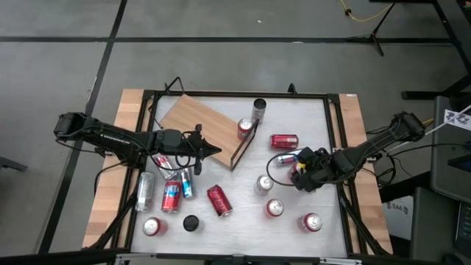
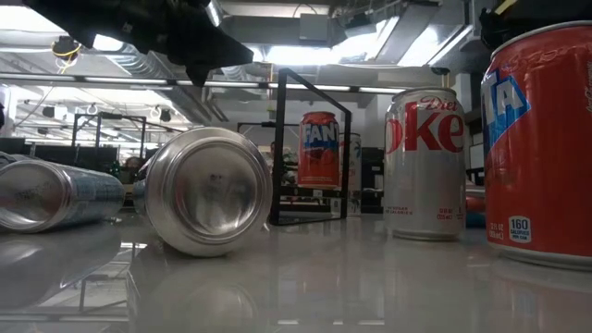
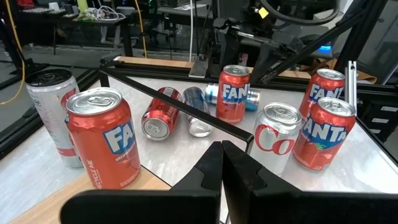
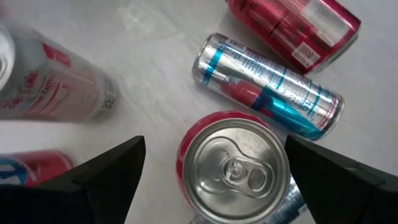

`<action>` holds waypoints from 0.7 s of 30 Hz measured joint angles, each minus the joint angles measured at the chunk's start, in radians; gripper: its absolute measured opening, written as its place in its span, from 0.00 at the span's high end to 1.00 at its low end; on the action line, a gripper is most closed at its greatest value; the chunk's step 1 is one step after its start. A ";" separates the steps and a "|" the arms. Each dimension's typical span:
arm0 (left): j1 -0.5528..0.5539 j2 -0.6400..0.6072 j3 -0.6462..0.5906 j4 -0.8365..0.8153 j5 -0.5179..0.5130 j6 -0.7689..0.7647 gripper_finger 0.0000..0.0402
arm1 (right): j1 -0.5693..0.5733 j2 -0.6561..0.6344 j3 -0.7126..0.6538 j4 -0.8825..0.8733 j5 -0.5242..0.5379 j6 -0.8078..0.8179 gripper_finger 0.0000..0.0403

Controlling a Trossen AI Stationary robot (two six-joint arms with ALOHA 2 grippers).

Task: Pick and place cans onto a shelf
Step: Put the middle right red soda can on the shelf aligned with the other red soda can

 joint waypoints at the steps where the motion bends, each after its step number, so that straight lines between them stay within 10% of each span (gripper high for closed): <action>1: 0.000 0.000 0.000 0.000 0.000 0.000 1.00 | 0.000 0.002 0.000 -0.005 -0.003 0.020 0.07; 21: 0.000 0.000 0.000 0.000 0.000 0.000 1.00 | 0.001 0.047 0.000 -0.028 -0.069 0.299 0.07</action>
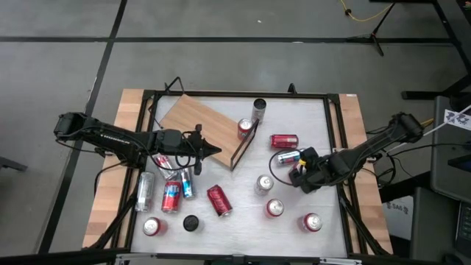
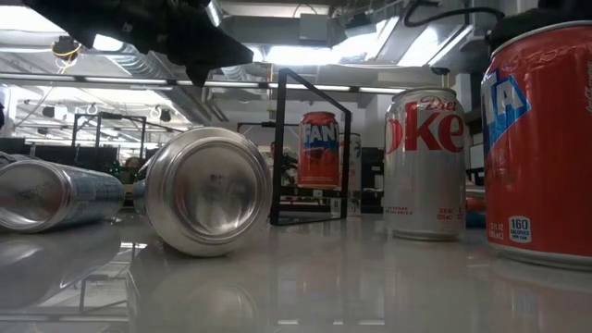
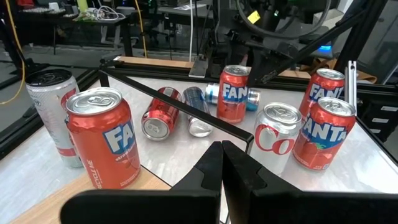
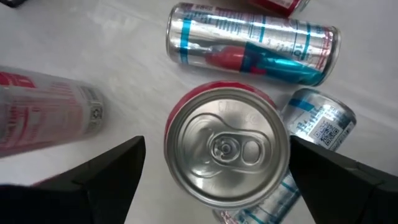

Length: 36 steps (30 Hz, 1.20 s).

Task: Pick and place cans onto a shelf
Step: Put the middle right red soda can on the shelf aligned with the other red soda can

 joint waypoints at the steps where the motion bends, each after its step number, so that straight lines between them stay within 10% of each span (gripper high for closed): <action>1: 0.000 0.000 0.000 0.000 0.000 0.000 1.00 | 0.000 0.010 0.000 0.001 0.000 -0.009 0.07; 12: 0.000 0.000 0.000 0.000 0.000 0.000 1.00 | 0.000 0.053 0.000 0.008 0.024 -0.023 0.08; 20: 0.000 0.000 0.000 0.000 0.000 0.000 1.00 | 0.000 0.053 0.001 0.015 0.033 -0.132 0.28; 36: 0.000 0.000 0.000 0.000 0.000 0.000 1.00 | -0.045 0.050 0.002 0.127 -0.044 -0.700 0.23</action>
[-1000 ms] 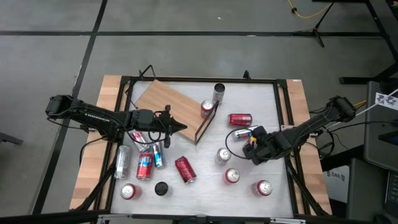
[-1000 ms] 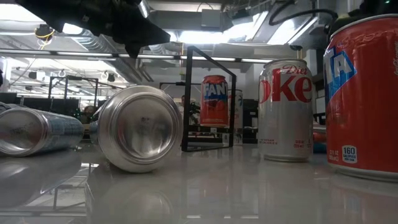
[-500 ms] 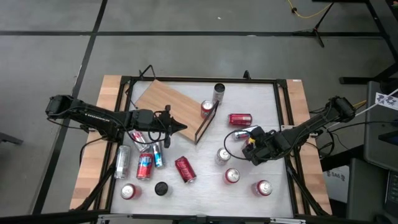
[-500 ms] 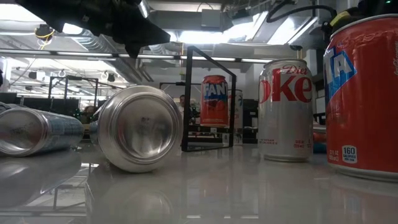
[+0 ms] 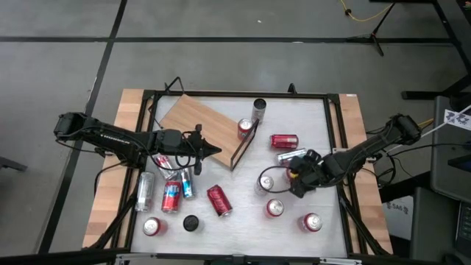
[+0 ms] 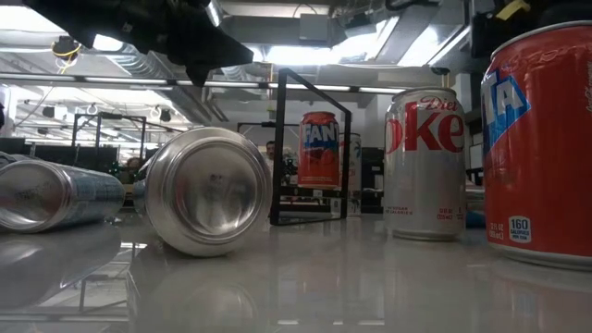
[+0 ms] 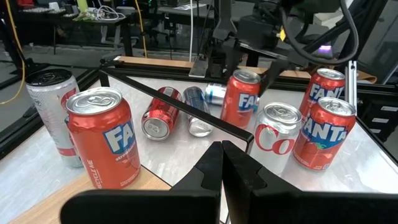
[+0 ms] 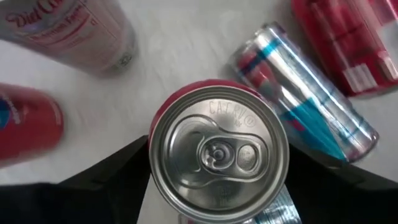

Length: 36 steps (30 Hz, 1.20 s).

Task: Pick and place cans onto a shelf
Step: Put the middle right red soda can on the shelf aligned with the other red soda can

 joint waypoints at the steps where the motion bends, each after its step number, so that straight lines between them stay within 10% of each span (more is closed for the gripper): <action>1: 0.000 0.000 0.000 0.000 0.000 0.000 1.00 | -0.010 0.000 0.000 0.007 -0.013 -0.039 0.24; 16: 0.000 0.000 0.000 0.000 0.000 0.000 1.00 | -0.156 -0.001 0.001 0.061 -0.168 -0.529 0.22; 36: 0.000 0.000 0.000 0.000 0.000 0.000 1.00 | -0.158 0.004 -0.004 0.060 -0.163 -0.555 0.08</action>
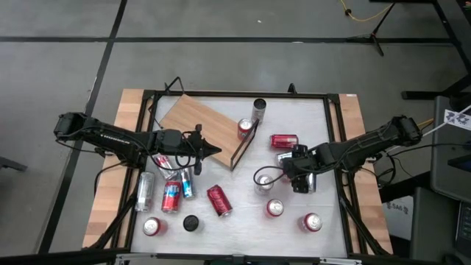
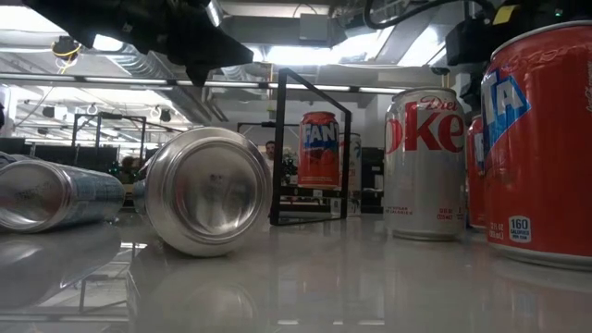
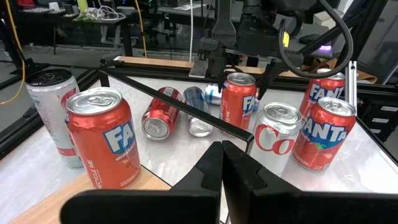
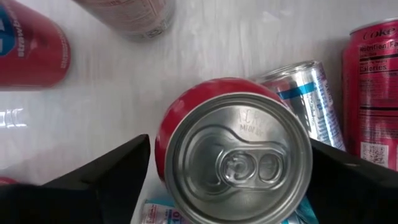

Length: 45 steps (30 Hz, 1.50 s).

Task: Pick and place cans onto a shelf
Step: Put the middle right red soda can on the shelf aligned with the other red soda can

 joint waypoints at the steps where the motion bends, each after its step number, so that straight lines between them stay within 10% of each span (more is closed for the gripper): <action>1: 0.000 0.000 0.000 0.000 0.000 0.000 1.00 | 0.000 0.000 0.000 0.000 0.001 0.000 0.06; 45: 0.000 0.000 0.000 0.002 0.000 0.000 1.00 | 0.000 -0.031 0.105 -0.025 -0.003 0.005 0.03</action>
